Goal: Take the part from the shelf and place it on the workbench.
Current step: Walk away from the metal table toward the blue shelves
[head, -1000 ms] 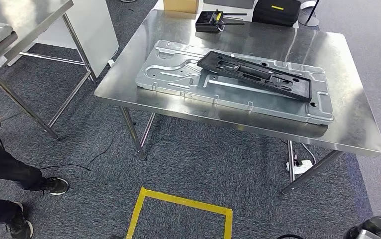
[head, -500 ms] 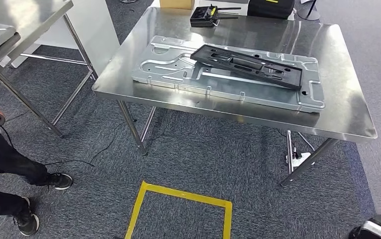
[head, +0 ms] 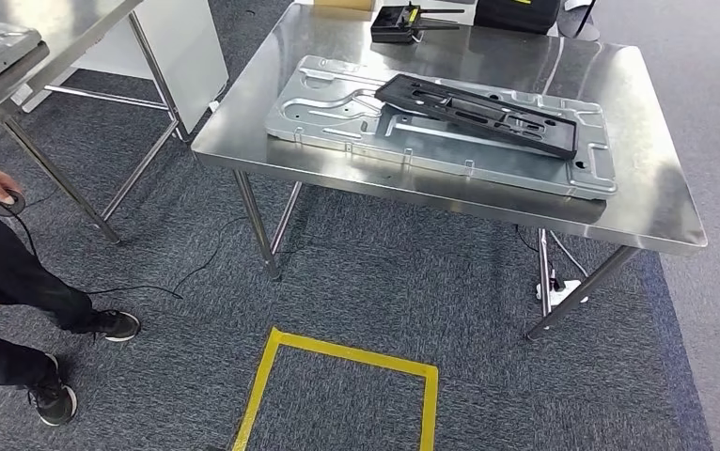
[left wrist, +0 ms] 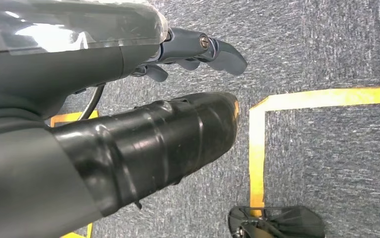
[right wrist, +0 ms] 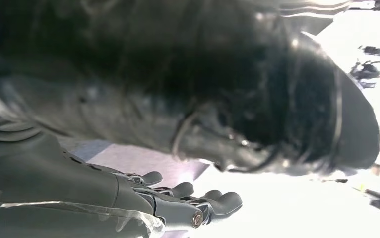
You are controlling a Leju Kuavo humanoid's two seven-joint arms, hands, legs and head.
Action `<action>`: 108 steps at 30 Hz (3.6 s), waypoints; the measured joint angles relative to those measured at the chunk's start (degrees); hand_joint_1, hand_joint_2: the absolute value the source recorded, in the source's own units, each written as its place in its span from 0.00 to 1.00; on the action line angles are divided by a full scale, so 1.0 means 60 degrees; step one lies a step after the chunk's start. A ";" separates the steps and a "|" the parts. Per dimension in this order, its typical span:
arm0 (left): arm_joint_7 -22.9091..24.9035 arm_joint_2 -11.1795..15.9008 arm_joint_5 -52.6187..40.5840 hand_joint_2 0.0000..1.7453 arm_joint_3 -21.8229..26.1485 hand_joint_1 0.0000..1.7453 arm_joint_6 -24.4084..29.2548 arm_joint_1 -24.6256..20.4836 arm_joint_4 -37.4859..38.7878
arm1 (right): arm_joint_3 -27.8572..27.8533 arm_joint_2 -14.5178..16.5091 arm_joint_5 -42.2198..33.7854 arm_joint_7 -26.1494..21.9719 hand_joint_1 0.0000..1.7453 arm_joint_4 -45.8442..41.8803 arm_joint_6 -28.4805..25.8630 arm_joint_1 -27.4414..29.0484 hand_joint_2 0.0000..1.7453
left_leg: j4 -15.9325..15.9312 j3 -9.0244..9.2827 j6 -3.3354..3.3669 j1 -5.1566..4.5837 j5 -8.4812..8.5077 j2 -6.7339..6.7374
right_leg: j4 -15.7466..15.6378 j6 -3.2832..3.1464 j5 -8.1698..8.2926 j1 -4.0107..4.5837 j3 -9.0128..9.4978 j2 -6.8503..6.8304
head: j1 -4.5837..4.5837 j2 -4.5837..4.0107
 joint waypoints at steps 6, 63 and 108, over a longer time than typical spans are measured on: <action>0.0007 0.0002 -0.0003 0.00 0.0012 0.00 0.0000 -0.0024 -0.0001 | -0.0328 0.0148 0.0008 -0.0038 0.00 0.0221 -0.0023 -0.0150 0.00 | 0.0174 -0.0224 -0.0313 -0.0039 0.0173 -0.0024 | -0.1637 -0.0311 0.0441 0.0047 0.0835 0.0037 | -0.0009 0.0000; 0.0004 -0.0017 -0.0171 0.00 0.0316 0.00 0.0055 -0.0028 0.0000 | -0.5084 -0.0909 0.1994 0.1441 0.00 1.2452 -0.0954 -0.2736 0.00 | 0.1408 0.0270 -0.0231 0.0026 -0.1377 -0.0265 | -0.1289 -0.0555 0.1111 0.0168 -0.0221 0.0701 | -0.0012 0.0000; 0.0016 -0.0094 -0.0160 0.00 0.0479 0.00 0.0156 0.0003 0.0000 | -0.5075 -0.1174 0.2828 0.1727 0.00 1.3126 -0.1220 -0.2796 0.00 | -0.0022 0.0467 0.0045 -0.0009 -0.0389 0.0491 | 0.0590 0.0054 0.0091 0.0028 -0.0775 0.0004 | 0.0023 0.0000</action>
